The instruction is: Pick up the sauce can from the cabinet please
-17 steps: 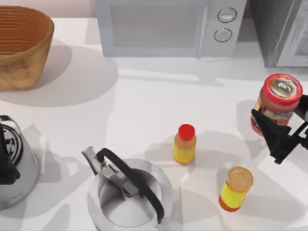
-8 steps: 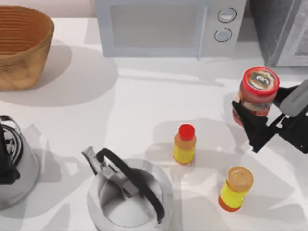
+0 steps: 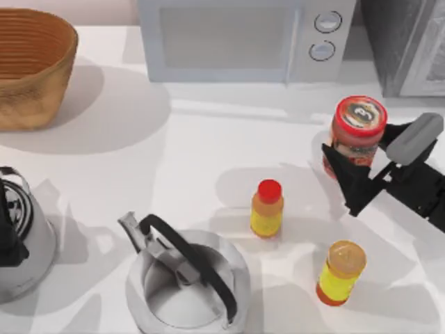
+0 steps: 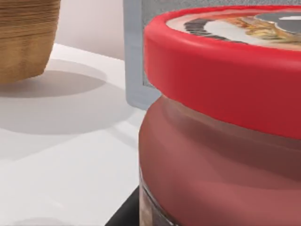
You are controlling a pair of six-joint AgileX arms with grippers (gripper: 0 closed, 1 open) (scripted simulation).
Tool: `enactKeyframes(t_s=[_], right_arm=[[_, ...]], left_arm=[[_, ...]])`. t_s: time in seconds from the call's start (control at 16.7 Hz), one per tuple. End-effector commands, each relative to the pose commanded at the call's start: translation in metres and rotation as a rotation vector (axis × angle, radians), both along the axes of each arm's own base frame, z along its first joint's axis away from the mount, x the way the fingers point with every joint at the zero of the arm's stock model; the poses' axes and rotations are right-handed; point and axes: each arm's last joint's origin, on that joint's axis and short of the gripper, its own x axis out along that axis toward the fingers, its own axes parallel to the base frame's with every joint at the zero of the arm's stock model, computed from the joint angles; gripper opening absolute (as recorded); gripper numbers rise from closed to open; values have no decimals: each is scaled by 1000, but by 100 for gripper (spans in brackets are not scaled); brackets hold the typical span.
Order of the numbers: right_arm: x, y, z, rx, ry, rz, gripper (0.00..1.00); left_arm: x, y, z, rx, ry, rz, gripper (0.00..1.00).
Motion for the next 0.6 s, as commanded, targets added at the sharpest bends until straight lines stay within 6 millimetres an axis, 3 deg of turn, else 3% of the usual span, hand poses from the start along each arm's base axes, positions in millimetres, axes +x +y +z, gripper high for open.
enactKeyframes(t_s=[0.6], right_arm=[[0, 0, 0, 0, 0, 0, 83]], left_arm=[[0, 0, 0, 0, 0, 0, 100]])
